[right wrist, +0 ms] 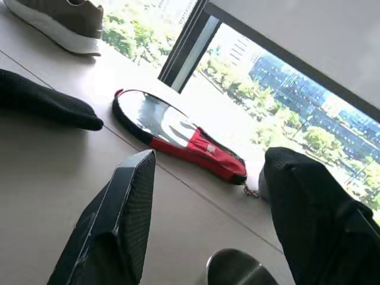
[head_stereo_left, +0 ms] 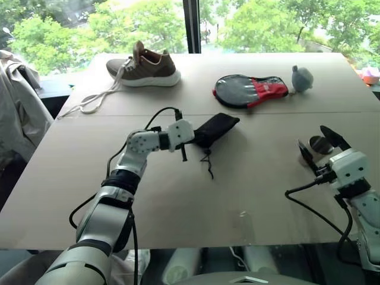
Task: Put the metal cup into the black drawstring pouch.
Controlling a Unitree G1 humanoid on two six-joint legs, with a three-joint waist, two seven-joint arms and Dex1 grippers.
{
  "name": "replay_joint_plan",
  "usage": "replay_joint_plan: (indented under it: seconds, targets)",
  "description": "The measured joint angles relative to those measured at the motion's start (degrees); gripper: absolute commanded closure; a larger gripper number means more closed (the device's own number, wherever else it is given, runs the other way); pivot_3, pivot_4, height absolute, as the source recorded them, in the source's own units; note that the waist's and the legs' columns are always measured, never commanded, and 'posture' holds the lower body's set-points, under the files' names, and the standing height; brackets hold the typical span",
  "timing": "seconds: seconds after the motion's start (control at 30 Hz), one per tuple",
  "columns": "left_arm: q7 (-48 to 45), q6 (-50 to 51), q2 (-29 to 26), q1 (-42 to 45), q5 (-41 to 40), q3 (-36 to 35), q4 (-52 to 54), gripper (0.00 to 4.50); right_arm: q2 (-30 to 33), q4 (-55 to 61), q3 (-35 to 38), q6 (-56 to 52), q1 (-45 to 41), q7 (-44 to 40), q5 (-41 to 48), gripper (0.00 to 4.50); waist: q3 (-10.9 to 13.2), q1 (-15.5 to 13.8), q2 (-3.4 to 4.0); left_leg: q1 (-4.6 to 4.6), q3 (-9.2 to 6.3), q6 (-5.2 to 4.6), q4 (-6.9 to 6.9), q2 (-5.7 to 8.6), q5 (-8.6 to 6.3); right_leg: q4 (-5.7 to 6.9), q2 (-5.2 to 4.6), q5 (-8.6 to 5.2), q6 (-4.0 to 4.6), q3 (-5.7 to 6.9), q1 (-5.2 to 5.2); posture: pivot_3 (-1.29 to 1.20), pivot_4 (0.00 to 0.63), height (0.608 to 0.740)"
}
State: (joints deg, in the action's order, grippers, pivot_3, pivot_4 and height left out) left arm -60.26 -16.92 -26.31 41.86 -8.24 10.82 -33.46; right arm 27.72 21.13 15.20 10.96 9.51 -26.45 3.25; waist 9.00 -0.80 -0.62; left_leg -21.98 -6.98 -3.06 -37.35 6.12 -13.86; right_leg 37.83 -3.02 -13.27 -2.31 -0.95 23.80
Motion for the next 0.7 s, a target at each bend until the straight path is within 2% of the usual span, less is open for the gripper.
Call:
replay_joint_plan:
  seconds: [0.1,0.2,0.3,0.43,0.7]
  targets:
    - [2.4,13.6,0.2,0.0,-2.9,-1.6,8.9,4.45,3.0,0.9,0.0,-7.0,2.1,-1.4,0.3,1.59,0.0,0.0,0.01,0.00,0.09,0.05,0.00,0.01,0.03,-0.05,-0.02,0.00,0.00,-0.12,-0.03,0.00,0.150,0.740]
    - [6.0,27.1,1.0,-0.2,-5.8,-3.3,17.1,4.45,6.1,3.7,0.5,-19.4,4.1,-3.0,2.4,1.59,0.0,0.0,0.00,-0.01,0.09,-0.07,-0.02,0.02,-0.04,-0.08,-0.04,0.00,0.00,-0.13,-0.04,0.00,0.150,0.740]
    - [9.4,36.9,2.0,-0.4,-7.8,-3.6,24.4,4.45,6.9,6.3,1.7,-30.0,1.0,-1.6,4.1,1.59,0.0,0.2,0.01,0.04,0.10,-0.14,-0.01,0.00,-0.09,-0.09,-0.03,-0.01,-0.01,-0.15,-0.04,0.00,0.150,0.740]
    - [13.1,44.8,2.9,-0.5,-9.5,-3.9,29.4,4.45,9.4,8.9,1.7,-39.7,-2.2,-2.1,6.4,1.59,0.0,0.0,0.01,0.05,0.06,-0.11,-0.03,-0.03,-0.06,-0.06,-0.02,-0.01,-0.02,-0.10,-0.06,0.00,0.150,0.740]
    - [16.8,51.4,3.0,-0.4,-10.1,-5.8,33.0,4.45,20.5,14.0,1.6,-53.9,-2.8,-9.3,11.4,1.59,0.0,0.0,-0.10,0.00,0.10,0.11,-0.04,-0.03,0.06,-0.25,-0.07,0.00,-0.03,-0.08,-0.11,0.00,0.150,0.740]
